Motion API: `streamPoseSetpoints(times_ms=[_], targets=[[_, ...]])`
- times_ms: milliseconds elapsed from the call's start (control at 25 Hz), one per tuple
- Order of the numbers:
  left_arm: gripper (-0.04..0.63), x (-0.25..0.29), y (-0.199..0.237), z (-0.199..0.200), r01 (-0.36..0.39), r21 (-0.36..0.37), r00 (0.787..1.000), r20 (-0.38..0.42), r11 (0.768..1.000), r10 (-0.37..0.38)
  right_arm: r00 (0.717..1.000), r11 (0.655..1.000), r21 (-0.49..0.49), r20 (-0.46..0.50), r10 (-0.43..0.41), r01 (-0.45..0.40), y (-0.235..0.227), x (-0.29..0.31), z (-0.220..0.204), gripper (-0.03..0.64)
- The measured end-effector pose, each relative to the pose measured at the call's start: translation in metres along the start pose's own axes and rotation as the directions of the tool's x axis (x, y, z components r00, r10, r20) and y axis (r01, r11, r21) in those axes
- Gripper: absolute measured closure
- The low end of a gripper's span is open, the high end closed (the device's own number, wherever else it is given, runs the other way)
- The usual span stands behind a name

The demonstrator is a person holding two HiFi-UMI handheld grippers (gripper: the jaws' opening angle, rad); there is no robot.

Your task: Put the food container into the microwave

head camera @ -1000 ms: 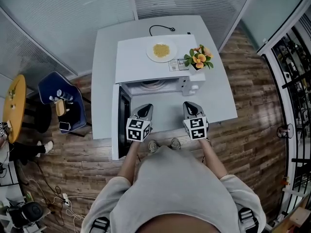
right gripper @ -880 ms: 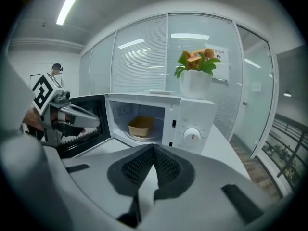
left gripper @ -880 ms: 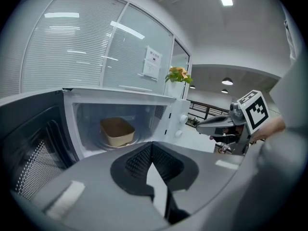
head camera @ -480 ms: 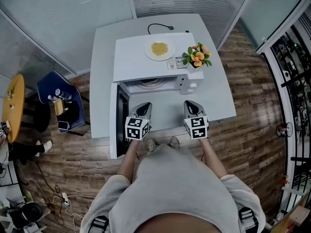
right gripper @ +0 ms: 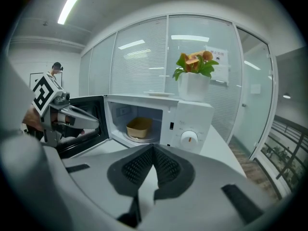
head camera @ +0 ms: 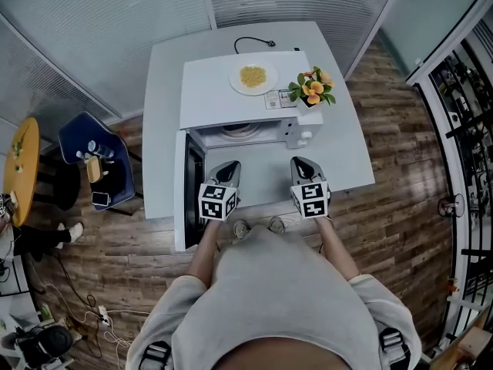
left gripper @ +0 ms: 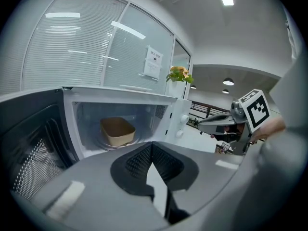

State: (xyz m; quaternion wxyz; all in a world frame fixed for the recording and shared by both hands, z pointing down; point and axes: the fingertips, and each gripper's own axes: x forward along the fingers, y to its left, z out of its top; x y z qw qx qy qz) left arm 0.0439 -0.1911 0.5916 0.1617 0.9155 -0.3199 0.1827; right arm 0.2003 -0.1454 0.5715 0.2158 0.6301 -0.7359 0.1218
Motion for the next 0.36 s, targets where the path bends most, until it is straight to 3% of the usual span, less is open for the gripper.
streamPoseSetpoints(times_ms=[360], targets=[[0.584, 0.001, 0.0043, 0.0014, 0.0, 0.006, 1.0, 0.0, 1.0, 0.0, 1.0, 1.0, -0.004, 0.004, 0.005, -0.005, 0.002, 0.0049, 0.0013, 0.604]])
